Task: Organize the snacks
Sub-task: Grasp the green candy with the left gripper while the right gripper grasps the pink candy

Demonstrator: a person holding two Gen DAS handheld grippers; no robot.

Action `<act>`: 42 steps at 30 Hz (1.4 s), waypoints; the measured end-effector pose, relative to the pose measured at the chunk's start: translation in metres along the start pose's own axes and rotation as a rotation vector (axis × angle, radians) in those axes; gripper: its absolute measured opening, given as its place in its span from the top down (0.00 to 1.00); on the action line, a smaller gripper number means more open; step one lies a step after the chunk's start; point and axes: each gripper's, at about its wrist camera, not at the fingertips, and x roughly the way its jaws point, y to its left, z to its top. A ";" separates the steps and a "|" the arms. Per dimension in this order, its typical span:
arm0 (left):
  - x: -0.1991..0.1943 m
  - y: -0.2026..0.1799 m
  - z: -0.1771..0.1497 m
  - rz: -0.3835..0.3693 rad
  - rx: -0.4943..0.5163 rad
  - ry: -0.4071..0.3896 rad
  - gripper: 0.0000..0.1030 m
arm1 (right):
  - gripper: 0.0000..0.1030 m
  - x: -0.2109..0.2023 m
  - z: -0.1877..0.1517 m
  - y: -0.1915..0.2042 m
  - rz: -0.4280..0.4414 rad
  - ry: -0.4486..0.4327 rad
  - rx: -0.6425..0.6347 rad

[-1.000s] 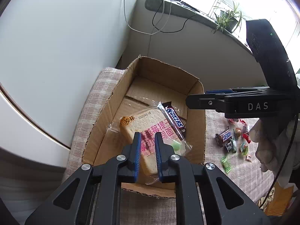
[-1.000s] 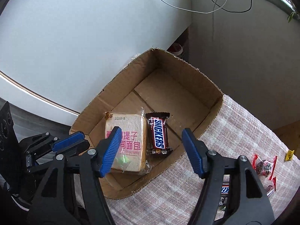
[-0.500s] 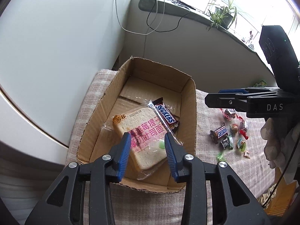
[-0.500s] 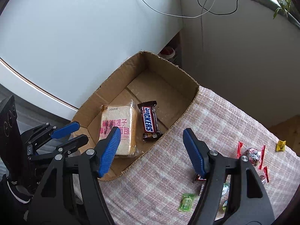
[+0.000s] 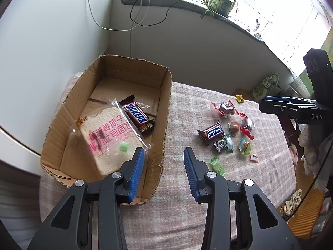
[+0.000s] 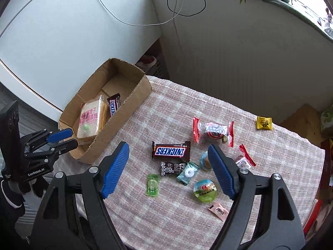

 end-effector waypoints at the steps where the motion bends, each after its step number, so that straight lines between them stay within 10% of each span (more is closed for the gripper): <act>1: 0.003 -0.006 -0.001 -0.014 0.003 0.008 0.63 | 0.22 -0.004 -0.006 -0.009 -0.009 -0.001 0.012; 17: 0.074 -0.091 -0.030 -0.136 0.015 0.225 0.63 | 0.36 0.024 -0.095 -0.055 -0.033 0.188 -0.109; 42: 0.128 -0.123 -0.028 0.089 -0.025 0.279 0.69 | 0.57 0.086 -0.103 -0.046 0.012 0.338 -0.415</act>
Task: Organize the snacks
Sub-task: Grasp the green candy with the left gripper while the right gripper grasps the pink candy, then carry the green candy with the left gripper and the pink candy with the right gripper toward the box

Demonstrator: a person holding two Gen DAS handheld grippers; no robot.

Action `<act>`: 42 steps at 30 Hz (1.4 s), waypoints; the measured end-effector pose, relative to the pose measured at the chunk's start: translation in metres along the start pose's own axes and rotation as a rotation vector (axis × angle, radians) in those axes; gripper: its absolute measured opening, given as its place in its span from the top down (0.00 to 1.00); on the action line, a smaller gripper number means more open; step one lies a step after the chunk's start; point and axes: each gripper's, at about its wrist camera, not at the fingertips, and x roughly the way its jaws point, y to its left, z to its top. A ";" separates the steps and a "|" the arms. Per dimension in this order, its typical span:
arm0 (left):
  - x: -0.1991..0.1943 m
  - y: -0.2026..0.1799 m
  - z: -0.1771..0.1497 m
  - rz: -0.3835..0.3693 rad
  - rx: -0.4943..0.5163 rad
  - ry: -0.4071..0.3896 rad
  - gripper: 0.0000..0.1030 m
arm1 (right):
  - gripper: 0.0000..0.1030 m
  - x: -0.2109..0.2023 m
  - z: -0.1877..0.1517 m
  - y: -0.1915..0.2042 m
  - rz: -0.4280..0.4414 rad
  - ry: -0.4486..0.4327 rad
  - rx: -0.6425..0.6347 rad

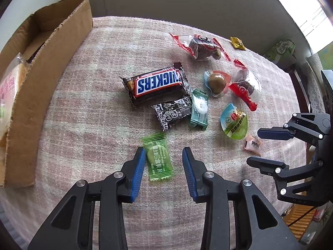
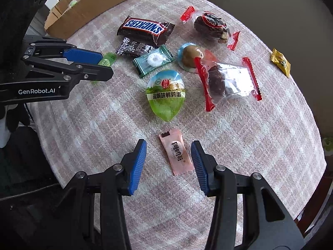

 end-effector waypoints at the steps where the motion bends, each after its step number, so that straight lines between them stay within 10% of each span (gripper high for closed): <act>1: 0.000 -0.001 -0.001 0.002 0.005 0.001 0.69 | 0.59 0.002 0.000 0.000 0.003 0.005 -0.001; 15: 0.001 -0.012 -0.013 0.052 0.074 -0.072 0.81 | 0.80 0.004 -0.020 -0.001 -0.050 -0.047 0.021; 42: -0.052 0.014 -0.023 -0.027 0.096 -0.232 0.82 | 0.81 -0.054 -0.040 -0.011 -0.024 -0.227 0.239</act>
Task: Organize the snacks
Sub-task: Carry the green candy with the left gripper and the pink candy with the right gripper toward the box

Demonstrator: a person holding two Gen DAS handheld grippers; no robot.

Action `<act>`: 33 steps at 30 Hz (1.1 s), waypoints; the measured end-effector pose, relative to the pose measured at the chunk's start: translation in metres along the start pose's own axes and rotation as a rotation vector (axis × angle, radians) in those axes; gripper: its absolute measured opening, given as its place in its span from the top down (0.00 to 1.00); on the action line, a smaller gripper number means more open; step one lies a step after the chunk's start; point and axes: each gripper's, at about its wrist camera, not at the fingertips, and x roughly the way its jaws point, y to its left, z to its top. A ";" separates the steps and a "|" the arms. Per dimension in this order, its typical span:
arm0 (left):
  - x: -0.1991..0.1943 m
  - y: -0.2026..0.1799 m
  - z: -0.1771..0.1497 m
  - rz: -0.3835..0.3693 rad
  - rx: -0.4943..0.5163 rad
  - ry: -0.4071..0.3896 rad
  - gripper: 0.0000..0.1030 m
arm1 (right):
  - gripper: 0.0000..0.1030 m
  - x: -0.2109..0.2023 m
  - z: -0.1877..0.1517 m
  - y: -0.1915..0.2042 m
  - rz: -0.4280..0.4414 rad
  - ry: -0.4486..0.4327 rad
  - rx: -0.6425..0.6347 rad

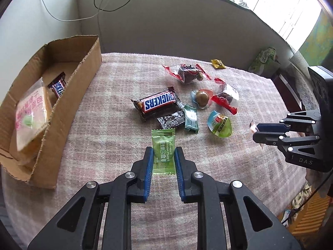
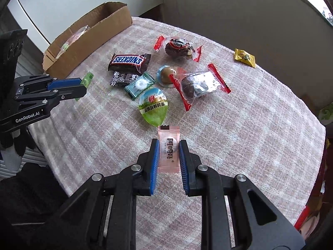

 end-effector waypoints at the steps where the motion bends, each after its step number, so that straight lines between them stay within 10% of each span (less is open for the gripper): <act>1: -0.003 -0.001 0.003 -0.001 -0.002 -0.003 0.82 | 0.81 -0.004 0.004 0.001 0.002 -0.004 0.005; 33: -0.080 0.176 0.007 0.129 -0.218 -0.062 0.82 | 0.81 0.017 0.187 0.158 0.052 -0.087 -0.171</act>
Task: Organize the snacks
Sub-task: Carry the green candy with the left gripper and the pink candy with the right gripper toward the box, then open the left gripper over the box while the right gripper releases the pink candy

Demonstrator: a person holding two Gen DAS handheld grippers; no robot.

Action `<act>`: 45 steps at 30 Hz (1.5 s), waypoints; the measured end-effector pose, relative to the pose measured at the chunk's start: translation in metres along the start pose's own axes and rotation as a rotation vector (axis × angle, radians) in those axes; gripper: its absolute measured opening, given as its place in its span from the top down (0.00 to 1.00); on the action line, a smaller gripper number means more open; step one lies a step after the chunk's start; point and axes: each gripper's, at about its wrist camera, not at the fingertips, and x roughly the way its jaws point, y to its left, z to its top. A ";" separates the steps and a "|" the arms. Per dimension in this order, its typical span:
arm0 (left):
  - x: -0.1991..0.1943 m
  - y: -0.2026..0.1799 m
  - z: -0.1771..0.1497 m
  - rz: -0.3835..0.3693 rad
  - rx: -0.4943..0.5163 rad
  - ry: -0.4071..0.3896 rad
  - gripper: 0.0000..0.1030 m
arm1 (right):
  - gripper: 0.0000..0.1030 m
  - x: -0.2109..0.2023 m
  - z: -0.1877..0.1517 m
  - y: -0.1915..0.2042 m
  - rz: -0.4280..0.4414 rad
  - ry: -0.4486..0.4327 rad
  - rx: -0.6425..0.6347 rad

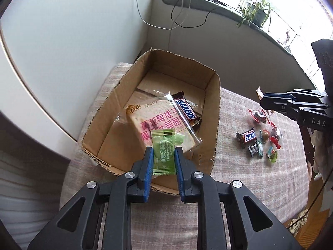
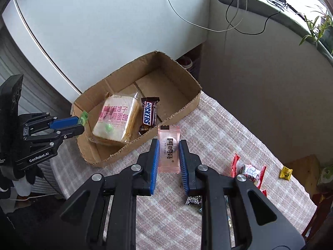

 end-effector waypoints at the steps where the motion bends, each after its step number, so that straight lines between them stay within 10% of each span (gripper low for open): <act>1: 0.000 0.005 0.000 0.005 -0.005 0.001 0.82 | 0.81 0.004 0.005 0.003 -0.001 0.003 -0.007; 35: 0.018 0.040 0.011 0.036 -0.026 0.013 0.81 | 0.79 0.081 0.051 0.041 -0.009 0.077 -0.050; 40: 0.017 0.038 0.013 0.036 -0.024 0.017 0.65 | 0.33 0.071 0.050 0.047 -0.024 0.044 -0.066; 45: 0.012 0.035 0.014 0.036 -0.024 0.006 0.65 | 0.32 0.063 0.047 0.049 -0.032 0.040 -0.061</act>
